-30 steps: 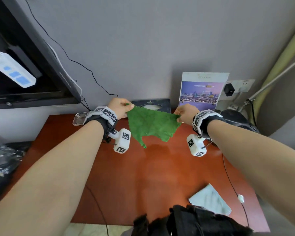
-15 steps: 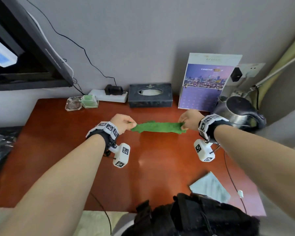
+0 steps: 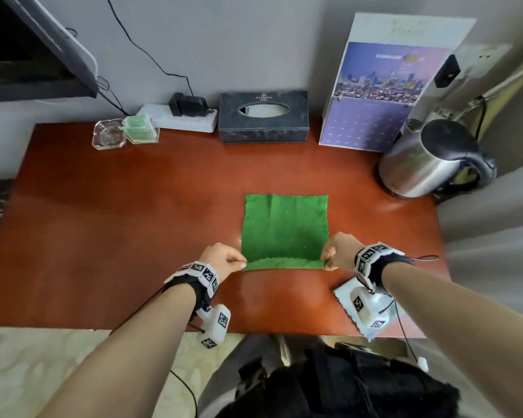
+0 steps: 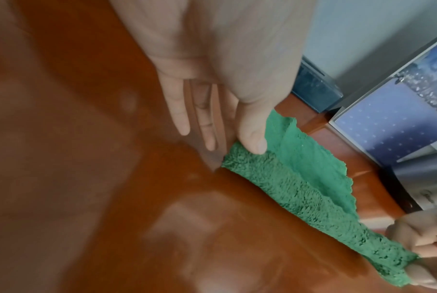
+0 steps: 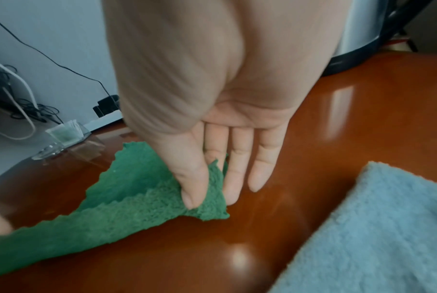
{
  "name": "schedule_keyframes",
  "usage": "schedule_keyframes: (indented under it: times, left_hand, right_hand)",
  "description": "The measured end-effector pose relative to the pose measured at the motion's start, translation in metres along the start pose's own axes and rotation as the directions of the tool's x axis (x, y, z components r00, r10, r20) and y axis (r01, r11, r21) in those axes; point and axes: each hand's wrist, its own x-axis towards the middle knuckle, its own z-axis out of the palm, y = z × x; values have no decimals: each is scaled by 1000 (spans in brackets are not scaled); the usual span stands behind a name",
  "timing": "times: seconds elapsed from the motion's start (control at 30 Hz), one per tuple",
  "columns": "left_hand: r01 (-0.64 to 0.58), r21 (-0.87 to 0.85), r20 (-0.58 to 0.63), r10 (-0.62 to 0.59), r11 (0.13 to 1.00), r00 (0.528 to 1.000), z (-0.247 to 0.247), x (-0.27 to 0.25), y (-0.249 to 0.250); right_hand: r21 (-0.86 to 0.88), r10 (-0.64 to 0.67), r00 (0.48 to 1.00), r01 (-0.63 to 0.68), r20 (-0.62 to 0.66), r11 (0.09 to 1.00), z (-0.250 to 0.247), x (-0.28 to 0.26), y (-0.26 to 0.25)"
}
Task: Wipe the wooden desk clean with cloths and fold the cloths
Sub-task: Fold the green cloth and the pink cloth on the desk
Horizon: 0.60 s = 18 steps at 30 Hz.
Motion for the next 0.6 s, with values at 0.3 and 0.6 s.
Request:
schedule_keyframes:
  times: [0.3, 0.6]
  left_hand:
    - [-28, 20, -70, 30, 999, 997, -23, 27, 9]
    - [-46, 67, -199, 58, 997, 978, -62, 86, 35]
  right_hand:
    - [25, -7, 998, 8, -59, 1000, -21, 13, 1]
    - [77, 16, 962, 5, -272, 997, -68, 54, -2]
